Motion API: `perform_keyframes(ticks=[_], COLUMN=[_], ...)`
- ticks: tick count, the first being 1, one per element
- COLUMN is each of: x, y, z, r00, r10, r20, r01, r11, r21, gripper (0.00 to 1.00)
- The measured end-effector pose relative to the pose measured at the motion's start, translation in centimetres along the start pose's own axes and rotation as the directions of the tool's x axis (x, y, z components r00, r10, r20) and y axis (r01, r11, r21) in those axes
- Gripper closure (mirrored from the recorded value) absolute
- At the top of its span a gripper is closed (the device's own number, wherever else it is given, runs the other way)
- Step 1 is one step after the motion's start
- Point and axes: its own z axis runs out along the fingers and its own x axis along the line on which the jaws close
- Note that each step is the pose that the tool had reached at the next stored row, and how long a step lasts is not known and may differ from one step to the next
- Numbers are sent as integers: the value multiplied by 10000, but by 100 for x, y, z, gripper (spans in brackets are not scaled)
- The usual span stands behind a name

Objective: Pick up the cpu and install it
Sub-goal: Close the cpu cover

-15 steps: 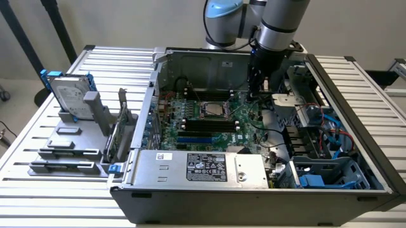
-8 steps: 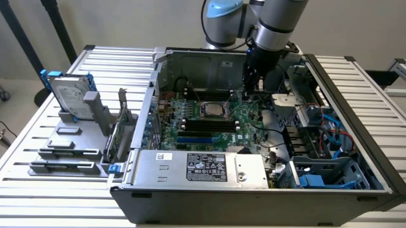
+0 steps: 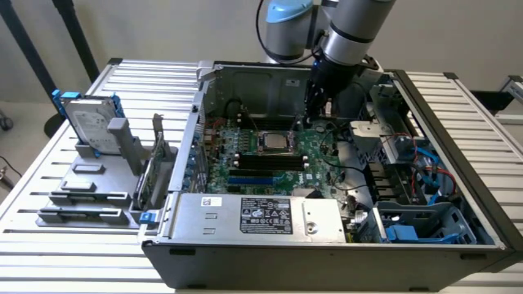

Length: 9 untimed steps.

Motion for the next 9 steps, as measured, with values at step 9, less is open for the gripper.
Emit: perform_keyframes(ticks=[9], x=[21], y=[-270], z=[47], r00=[10000], r10=[23], r20=[-35], r01=[-21], r11=[9992], r21=[411], gripper=[89])
